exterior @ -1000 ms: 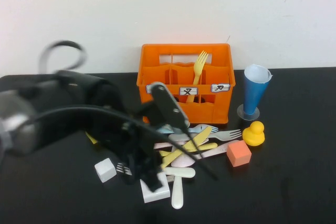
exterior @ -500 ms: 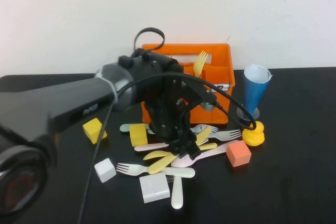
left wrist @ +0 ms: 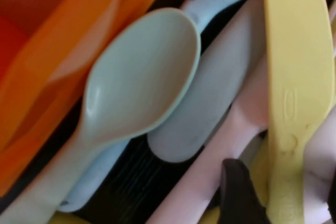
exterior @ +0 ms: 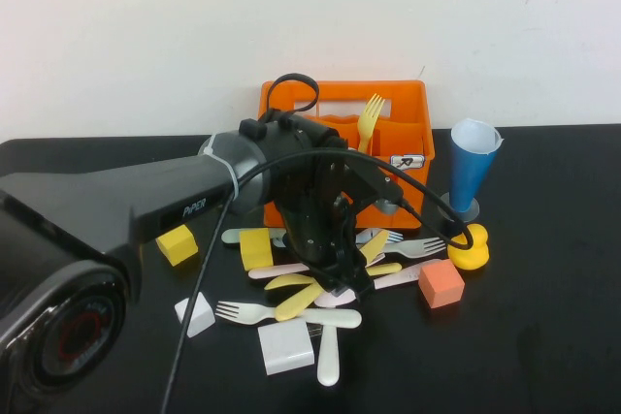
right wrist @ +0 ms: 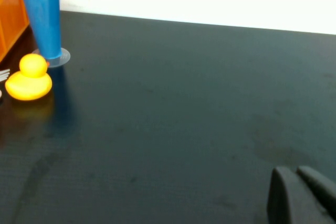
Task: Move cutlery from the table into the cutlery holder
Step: Pick up the knife
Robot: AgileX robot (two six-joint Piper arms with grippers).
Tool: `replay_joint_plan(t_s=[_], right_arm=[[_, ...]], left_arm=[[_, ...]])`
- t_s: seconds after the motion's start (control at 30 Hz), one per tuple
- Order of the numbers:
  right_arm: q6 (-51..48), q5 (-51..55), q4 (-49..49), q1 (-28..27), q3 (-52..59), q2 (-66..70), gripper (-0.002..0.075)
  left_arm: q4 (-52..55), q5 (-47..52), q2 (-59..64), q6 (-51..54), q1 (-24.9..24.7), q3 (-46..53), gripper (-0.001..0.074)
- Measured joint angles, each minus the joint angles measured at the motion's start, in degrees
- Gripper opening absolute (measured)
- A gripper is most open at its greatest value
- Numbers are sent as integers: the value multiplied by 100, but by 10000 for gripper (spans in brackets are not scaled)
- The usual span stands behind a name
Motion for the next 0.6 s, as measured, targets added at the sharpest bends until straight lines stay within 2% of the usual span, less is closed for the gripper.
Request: replay_joint_plan(t_s=[0.1, 0.27, 0.6], right_arm=[[0, 0, 0, 0, 0, 0, -3], [0, 0, 0, 0, 0, 0, -3], [0, 0, 0, 0, 0, 0, -3]], left_arm=[[-12, 0, 0, 0, 0, 0, 290], [-35, 75, 11, -13, 0, 0, 112], [37, 193, -45, -21, -236, -24, 104]])
